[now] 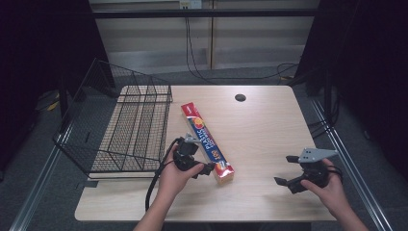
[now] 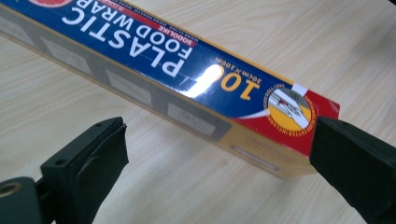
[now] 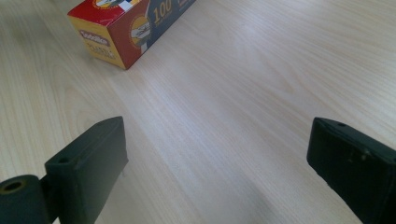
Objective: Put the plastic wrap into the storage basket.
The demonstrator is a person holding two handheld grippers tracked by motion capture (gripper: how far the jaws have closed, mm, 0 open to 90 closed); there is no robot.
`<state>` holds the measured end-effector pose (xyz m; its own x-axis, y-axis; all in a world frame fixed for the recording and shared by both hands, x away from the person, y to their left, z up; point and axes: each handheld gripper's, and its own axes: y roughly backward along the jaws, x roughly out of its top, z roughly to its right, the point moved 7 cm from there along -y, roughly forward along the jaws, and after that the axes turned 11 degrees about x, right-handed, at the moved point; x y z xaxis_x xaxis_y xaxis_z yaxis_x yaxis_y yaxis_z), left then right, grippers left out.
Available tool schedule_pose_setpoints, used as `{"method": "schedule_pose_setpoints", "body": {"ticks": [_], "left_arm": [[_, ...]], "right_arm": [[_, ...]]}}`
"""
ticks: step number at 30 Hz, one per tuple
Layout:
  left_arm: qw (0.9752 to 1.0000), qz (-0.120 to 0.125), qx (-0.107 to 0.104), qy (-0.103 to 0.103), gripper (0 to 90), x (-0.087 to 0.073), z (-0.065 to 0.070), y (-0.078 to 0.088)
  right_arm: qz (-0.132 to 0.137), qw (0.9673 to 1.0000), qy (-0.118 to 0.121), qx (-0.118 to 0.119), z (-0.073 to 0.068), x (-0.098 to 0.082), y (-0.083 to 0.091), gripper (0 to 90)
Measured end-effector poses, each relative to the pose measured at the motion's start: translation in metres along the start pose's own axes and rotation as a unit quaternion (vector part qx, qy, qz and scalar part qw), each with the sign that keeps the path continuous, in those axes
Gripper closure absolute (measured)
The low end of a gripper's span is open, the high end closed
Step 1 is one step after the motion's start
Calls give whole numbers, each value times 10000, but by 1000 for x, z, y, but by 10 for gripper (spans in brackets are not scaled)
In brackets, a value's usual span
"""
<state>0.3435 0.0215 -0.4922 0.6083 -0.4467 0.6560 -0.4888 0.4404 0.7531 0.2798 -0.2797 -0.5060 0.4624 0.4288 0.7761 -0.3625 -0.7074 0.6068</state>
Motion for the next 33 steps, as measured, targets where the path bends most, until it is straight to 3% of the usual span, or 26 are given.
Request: {"method": "schedule_pose_setpoints", "body": {"ticks": [19,33], "left_arm": [[9981,-277,344,430,43,34,-16,-23],[9955,-476,410,707,24,47,-25,-35]], "right_arm": [[17,10000,33,4,1,1,1,48],[16,10000,86,6,0,2,-1,47]]}}
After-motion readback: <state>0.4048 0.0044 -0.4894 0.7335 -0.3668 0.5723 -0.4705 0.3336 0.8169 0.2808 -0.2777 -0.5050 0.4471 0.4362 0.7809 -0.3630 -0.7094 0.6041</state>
